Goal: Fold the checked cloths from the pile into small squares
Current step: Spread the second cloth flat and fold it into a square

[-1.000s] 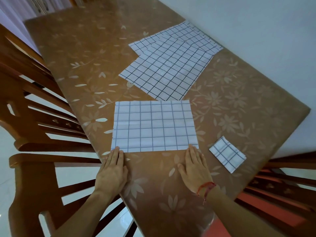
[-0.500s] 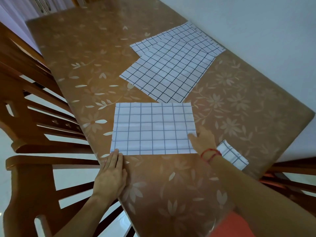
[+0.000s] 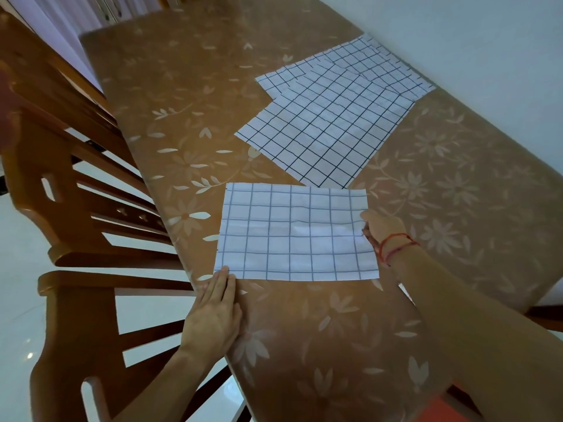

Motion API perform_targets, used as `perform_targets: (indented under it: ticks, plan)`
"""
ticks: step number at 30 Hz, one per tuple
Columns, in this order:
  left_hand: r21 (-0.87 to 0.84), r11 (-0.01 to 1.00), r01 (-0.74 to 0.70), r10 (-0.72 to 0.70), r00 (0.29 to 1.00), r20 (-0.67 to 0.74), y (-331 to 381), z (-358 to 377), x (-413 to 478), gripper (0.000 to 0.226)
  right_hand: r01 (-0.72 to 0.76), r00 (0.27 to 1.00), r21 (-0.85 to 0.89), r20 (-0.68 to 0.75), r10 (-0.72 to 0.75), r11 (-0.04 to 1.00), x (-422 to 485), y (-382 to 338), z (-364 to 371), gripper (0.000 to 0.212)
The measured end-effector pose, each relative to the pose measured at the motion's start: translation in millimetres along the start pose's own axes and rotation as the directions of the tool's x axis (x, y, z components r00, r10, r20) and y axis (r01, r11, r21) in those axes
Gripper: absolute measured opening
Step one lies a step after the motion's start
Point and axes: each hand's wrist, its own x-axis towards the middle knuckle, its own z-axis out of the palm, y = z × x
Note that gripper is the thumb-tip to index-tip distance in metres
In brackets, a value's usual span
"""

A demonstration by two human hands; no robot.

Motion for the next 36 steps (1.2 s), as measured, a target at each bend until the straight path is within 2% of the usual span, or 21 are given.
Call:
perform_targets:
  ticks: [4,8,10,13,16,20,22,25,28,31,36]
  plan:
    - [0.017,1.0,-0.026,0.026,0.999,-0.03,-0.1,4.8,1.4,0.062,-0.01,0.999,-0.072,0.041,0.013,0.997,-5.9,-1.3,-2.4,0.036]
    - [-0.034,0.999,-0.034,0.031,0.997,-0.072,-0.3,1.7,1.0,0.061,0.096,0.995,-0.118,0.019,-0.095,0.988,-13.0,1.4,-7.7,0.013]
    - [-0.096,0.995,-0.031,0.021,0.995,-0.097,1.1,-1.2,1.2,0.056,0.153,0.988,-0.136,-0.011,-0.156,0.979,-17.4,4.6,-12.1,0.014]
    - [-0.13,0.991,-0.018,0.002,0.992,-0.127,8.2,-8.1,5.7,0.062,0.15,0.983,-0.095,-0.095,-0.159,0.984,-22.8,14.6,-20.6,0.024]
    - [-0.117,0.992,-0.054,0.039,0.991,-0.127,17.5,-10.7,13.1,0.062,0.153,0.973,-0.039,-0.168,-0.157,0.987,-38.9,25.0,-27.5,0.036]
    - [-0.132,0.979,-0.154,0.137,0.982,-0.132,44.7,-15.1,15.9,0.068,0.146,0.966,0.09,-0.229,-0.122,0.985,-69.2,36.6,-30.7,0.024]
    - [-0.166,0.964,-0.21,0.193,0.975,-0.113,62.2,-19.4,14.1,0.07,0.096,0.974,0.169,-0.218,-0.058,0.981,-79.0,50.4,-29.2,0.028]
    - [-0.19,0.939,-0.287,0.28,0.958,-0.063,81.8,-18.4,12.8,0.078,0.015,0.991,0.312,-0.133,0.028,0.95,-97.3,67.5,-25.9,0.018]
    - [-0.165,0.938,-0.305,0.304,0.952,-0.033,90.6,-12.2,11.8,0.076,-0.13,0.991,0.456,0.075,0.107,0.881,-126.8,74.1,-23.1,0.006]
    - [-0.156,0.946,-0.284,0.288,0.958,0.002,89.2,-9.4,7.0,0.075,-0.188,0.973,0.375,0.196,0.121,0.908,-146.0,83.2,-24.8,0.008]
    - [-0.095,0.957,-0.275,0.28,0.959,0.044,81.0,-23.8,-3.6,0.077,-0.112,0.958,0.238,0.285,0.041,0.965,-161.2,88.1,-38.8,0.016]
